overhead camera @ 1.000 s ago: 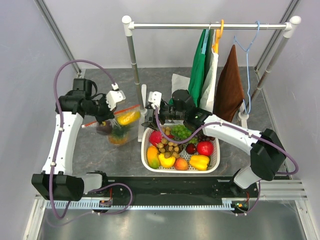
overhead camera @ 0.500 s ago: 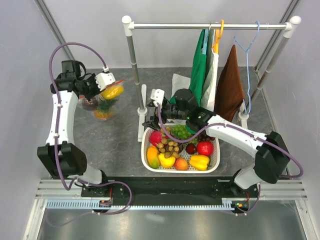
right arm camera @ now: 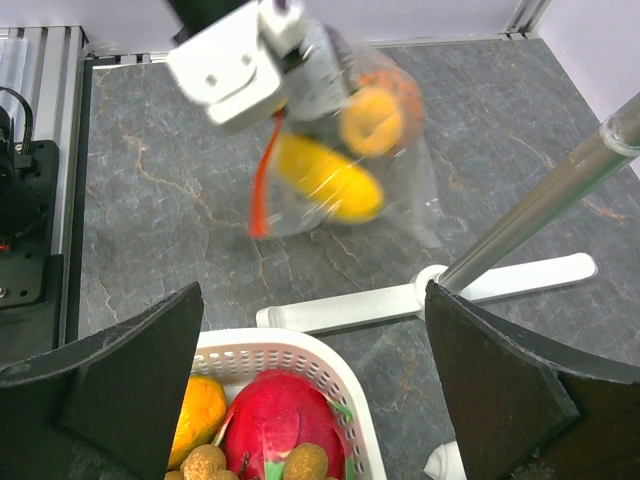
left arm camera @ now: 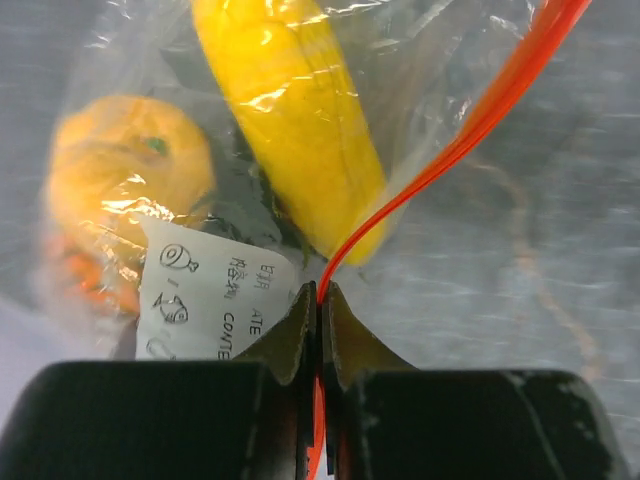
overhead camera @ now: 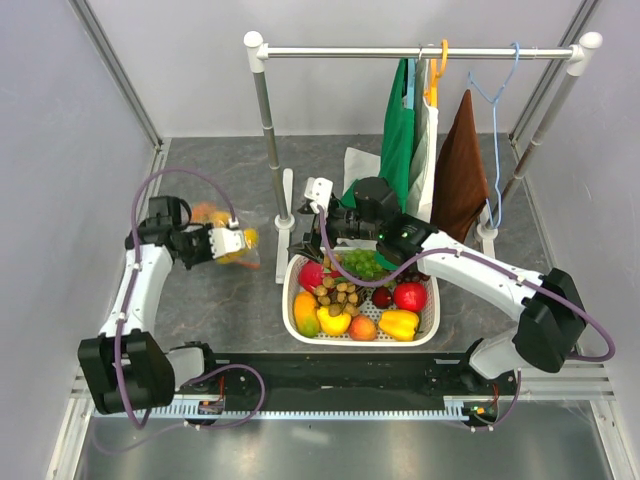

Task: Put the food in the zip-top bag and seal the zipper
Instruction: Place the zipper food storage bag at the center of the board.

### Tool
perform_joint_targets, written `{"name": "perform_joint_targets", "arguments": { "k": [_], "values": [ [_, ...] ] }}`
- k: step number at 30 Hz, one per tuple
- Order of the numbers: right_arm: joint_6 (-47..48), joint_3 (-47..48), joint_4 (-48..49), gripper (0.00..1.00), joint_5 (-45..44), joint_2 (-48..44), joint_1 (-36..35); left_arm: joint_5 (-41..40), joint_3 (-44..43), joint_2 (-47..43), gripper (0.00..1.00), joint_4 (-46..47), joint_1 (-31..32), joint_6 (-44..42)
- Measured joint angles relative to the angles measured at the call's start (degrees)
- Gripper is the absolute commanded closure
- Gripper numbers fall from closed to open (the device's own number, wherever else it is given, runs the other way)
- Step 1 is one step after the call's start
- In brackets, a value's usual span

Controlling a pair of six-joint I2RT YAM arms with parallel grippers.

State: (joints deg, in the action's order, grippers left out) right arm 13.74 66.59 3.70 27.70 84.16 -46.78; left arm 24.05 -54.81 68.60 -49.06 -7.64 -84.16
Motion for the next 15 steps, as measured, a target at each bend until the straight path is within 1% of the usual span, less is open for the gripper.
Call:
{"name": "perform_joint_targets", "arguments": {
  "k": [1, 3, 4, 6, 7, 8, 9, 10, 11, 12, 13, 15],
  "values": [
    [0.0, 0.0, -0.22, 0.02, -0.02, -0.02, 0.0, -0.07, 2.21, -0.59, 0.92, -0.39, 0.0, -0.26],
    [0.0, 0.0, -0.9, 0.02, 0.0, -0.07, 0.02, -0.2, 6.19, -0.85, 0.81, -0.87, 0.0, -0.37],
    [0.0, 0.0, -1.18, 0.02, 0.0, -0.09, 0.02, -0.22, 7.45, -0.85, 0.7, -1.22, 0.0, -0.37],
    [0.0, 0.0, -1.86, 0.02, 0.02, -0.11, 0.0, -0.2, 9.57, -1.2, 0.61, -2.4, 0.0, -0.33],
    [0.0, 0.0, -2.19, 0.02, 0.07, -0.15, 0.0, -0.13, 10.05, -1.64, 0.54, -2.91, 0.0, -0.24],
    [-0.02, 0.0, -2.56, 0.02, 0.17, -0.22, 0.0, 0.0, 10.38, -2.43, 0.44, -3.91, 0.0, -0.13],
    [-0.04, 0.0, -2.93, 0.02, 0.37, -0.37, 0.0, 0.11, 10.38, -3.43, 0.37, -4.87, 0.0, -0.07],
    [-0.07, 0.0, -3.41, 0.02, 0.55, -0.66, 0.0, 0.35, 10.38, -4.68, 0.29, -5.62, 0.0, 0.24],
    [-0.2, 0.0, -3.85, 0.02, 0.72, -0.94, 0.0, 0.76, 10.25, -5.97, 0.17, -6.64, 0.0, 0.76],
    [-0.39, 0.0, -4.57, 0.02, 0.81, -1.51, -0.07, 1.44, 9.79, -7.34, 0.12, -7.93, 0.0, 1.51],
    [-0.52, 0.0, -5.25, 0.02, 0.9, -2.12, -0.15, 2.03, 8.98, -8.74, 0.01, -9.2, 0.0, 2.75],
    [-0.9, 0.0, -6.45, 0.02, 1.03, -3.67, -0.48, 3.61, 6.16, -10.86, 0.0, -11.5, 0.0, 5.79]
  ]
}}
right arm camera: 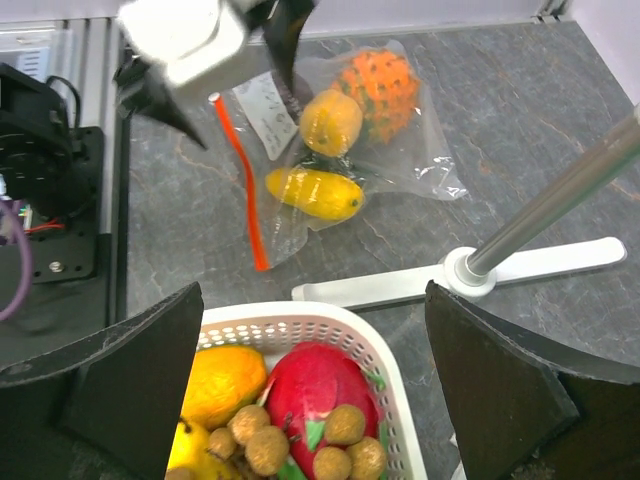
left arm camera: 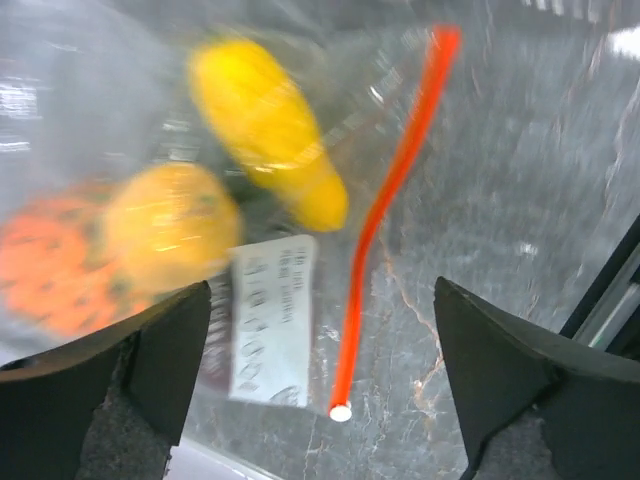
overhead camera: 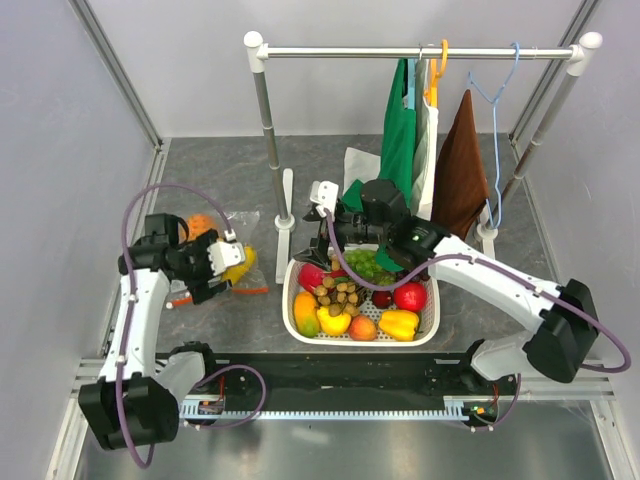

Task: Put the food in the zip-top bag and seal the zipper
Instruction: Place the zipper food storage bag at the center of the board, then reset both arms

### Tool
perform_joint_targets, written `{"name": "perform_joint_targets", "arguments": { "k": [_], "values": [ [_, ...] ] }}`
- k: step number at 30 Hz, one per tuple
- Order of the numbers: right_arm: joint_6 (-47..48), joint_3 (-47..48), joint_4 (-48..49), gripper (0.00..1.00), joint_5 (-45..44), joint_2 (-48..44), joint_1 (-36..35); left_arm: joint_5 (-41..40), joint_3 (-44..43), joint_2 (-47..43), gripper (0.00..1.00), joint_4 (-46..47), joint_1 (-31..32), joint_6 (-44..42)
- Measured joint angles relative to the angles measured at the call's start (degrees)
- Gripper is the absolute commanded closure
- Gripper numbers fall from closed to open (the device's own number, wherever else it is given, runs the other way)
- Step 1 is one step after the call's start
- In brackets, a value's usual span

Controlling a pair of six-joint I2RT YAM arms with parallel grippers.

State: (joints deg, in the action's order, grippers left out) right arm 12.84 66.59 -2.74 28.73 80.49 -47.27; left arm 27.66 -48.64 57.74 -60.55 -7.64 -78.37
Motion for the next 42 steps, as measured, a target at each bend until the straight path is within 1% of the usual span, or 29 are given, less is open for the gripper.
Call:
{"name": "perform_joint_targets", "arguments": {
  "k": [2, 5, 9, 11, 16, 20, 23, 25, 27, 30, 33, 35, 38, 42],
  "values": [
    [-0.17, 0.0, -1.31, 0.02, 0.17, -1.88, -0.48, 2.16, -4.74, -1.18, 0.0, -1.77, 0.0, 4.35],
    [0.02, 0.13, -3.93, 0.02, 0.83, -4.81, -1.53, 5.51, -14.14, -0.79, 0.0, -2.93, 0.0, 14.38],
    [0.98, 1.9, -9.18, 0.02, 1.22, -7.82, -2.97, 8.96, -27.76, 4.28, 0.0, -3.41, 0.0, 29.66],
    [2.12, 2.32, -12.0, 0.02, 1.22, -10.4, -3.41, 10.84, -31.41, 6.29, 0.0, -2.86, 0.0, 35.85],
    [6.05, 3.78, -19.43, 0.02, -0.7, -19.71, -3.63, 13.84, -32.22, 6.27, 0.0, -2.73, 0.0, 46.21],
    [8.2, 5.29, -23.1, 0.02, -6.8, -28.55, -3.69, 14.47, -32.41, 5.66, 0.0, -2.32, 0.0, 52.3],
    [7.26, 5.2, -24.81, 0.02, -12.55, -35.04, -2.8, 14.47, -32.41, 4.81, 0.0, -1.75, 0.0, 55.25],
    [4.55, 4.46, -24.96, 0.02, -17.42, -39.17, 1.68, 14.36, -31.82, 4.0, 0.0, -0.83, 0.0, 56.43],
    [1.16, 3.23, -25.11, 0.02, -22.93, -42.62, 7.69, 13.79, -30.4, 3.04, 0.0, 0.07, 0.0, 57.05],
    [-3.76, 0.57, -25.59, 0.02, -26.84, -47.06, 16.37, 11.32, -26.67, 1.57, 0.0, 1.33, 0.0, 57.16],
    [-8.37, -2.49, -27.36, 0.02, -27.06, -51.87, 25.29, 8.39, -22.95, 0.13, 0.0, 2.38, 0.0, 57.11],
    [-10.88, -4.26, -28.61, 0.02, -26.29, -55.1, 29.94, 6.56, -20.5, -1.22, 0.0, 2.82, 0.0, 57.07],
    [-13.53, -6.62, -29.75, 0.02, -24.57, -59.63, 35.06, 4.37, -17.88, -3.61, 0.0, 3.8, 0.0, 56.96],
    [-14.99, -8.98, -30.67, 0.02, -21.75, -63.08, 38.14, 2.71, -15.82, -7.32, 0.0, 5.29, 0.0, 56.87]
  ]
}}
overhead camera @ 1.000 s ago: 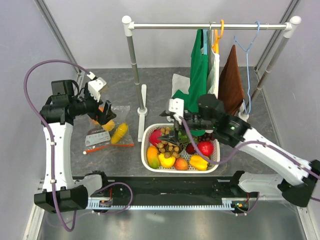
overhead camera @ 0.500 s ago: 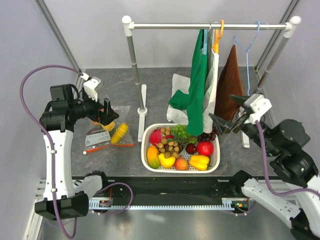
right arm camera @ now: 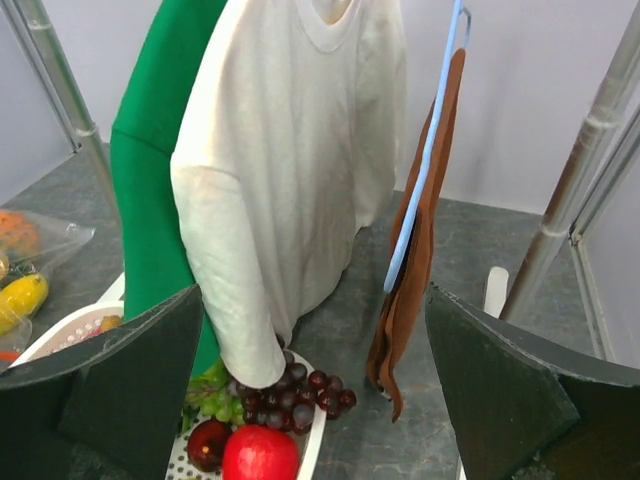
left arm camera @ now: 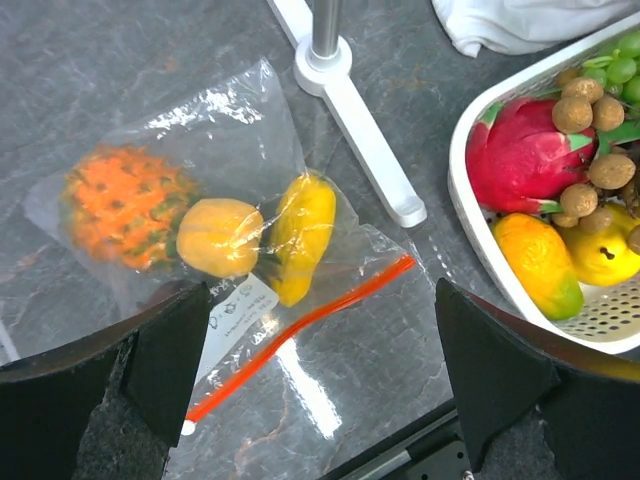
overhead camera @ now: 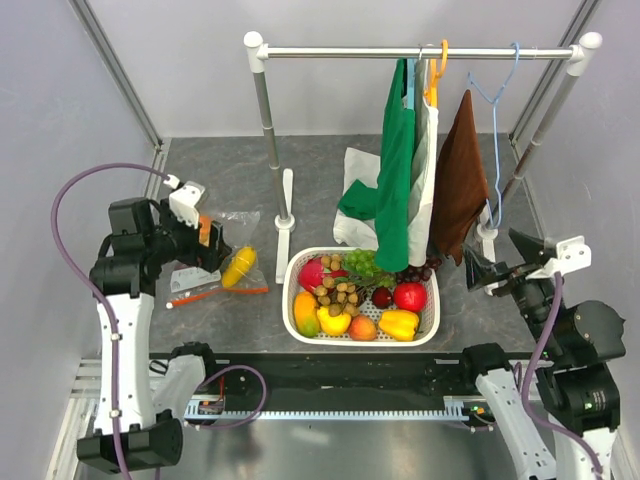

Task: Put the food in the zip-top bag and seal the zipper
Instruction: Reset both arms

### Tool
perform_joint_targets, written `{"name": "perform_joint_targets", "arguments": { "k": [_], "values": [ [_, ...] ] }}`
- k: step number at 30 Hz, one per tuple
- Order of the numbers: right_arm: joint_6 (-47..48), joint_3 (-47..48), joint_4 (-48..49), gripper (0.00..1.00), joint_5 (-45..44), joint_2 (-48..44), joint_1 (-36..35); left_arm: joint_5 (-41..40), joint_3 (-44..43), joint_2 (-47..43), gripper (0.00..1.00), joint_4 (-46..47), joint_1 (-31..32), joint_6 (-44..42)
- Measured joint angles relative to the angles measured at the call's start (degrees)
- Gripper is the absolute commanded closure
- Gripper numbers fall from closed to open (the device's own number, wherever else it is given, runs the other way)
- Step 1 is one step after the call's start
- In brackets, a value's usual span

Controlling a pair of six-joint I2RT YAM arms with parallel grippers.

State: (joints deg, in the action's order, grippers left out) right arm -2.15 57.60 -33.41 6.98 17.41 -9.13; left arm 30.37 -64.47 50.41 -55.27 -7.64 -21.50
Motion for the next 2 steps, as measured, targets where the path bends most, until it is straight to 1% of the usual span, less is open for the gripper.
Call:
{"name": "perform_joint_targets", "arguments": {
  "k": [2],
  "values": [
    [-0.28, -0.79, -0.74, 0.02, 0.85, -0.72, 0.52, -0.46, 0.5, -1.86, 0.0, 0.66, 0.0, 0.0]
  ]
}}
